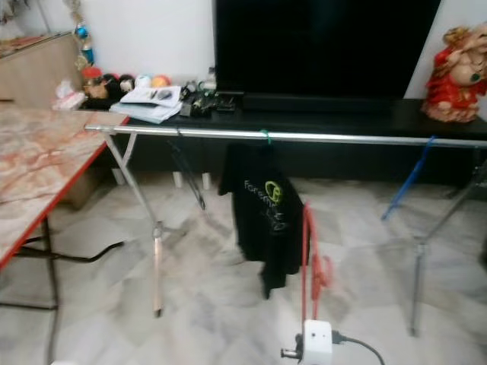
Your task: Hang hanger
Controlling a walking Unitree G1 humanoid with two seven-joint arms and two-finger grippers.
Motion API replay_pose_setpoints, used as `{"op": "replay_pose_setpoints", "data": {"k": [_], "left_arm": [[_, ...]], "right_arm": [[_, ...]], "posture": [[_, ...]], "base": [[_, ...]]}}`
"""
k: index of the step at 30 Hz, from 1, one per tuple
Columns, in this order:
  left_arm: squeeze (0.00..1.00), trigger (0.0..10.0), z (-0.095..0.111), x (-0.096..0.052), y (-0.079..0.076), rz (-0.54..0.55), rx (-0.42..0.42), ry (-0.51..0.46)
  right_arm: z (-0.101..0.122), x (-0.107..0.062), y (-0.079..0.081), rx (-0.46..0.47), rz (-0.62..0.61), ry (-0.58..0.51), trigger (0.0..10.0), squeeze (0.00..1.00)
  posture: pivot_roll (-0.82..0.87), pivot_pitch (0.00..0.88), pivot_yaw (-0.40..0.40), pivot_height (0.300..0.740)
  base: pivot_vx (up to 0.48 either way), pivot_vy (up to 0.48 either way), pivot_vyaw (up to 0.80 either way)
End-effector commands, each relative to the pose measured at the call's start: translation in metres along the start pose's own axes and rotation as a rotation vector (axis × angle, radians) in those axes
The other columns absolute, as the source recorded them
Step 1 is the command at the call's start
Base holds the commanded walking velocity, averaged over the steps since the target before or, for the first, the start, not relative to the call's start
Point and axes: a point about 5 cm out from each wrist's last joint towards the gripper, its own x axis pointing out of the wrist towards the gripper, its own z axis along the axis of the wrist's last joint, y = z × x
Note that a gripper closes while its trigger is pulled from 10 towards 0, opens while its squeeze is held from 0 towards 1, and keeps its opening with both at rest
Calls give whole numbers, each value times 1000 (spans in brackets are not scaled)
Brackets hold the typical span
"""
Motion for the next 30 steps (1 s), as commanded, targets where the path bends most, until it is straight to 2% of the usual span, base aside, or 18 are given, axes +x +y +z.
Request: {"op": "replay_pose_setpoints", "data": {"k": [1, 26, 30], "left_arm": [[0, 10000, 2, 0, 0, -4, 7, -6], [0, 10000, -4, 0, -3, -2, 0, 19], [0, 10000, -6, -1, -4, -12, -10, 23]], "right_arm": [[-22, -8, -14, 3, -42, 75, 10000, 0], [-22, -8, -16, 0, -50, 75, 10000, 0], [-19, -7, -16, 2, -54, 64, 10000, 0]], "posture": [[12, 46, 48, 740], [12, 41, 48, 740], [12, 41, 48, 740]], "base": [[394, 0, 0], [365, 0, 0], [0, 0, 0]]}}
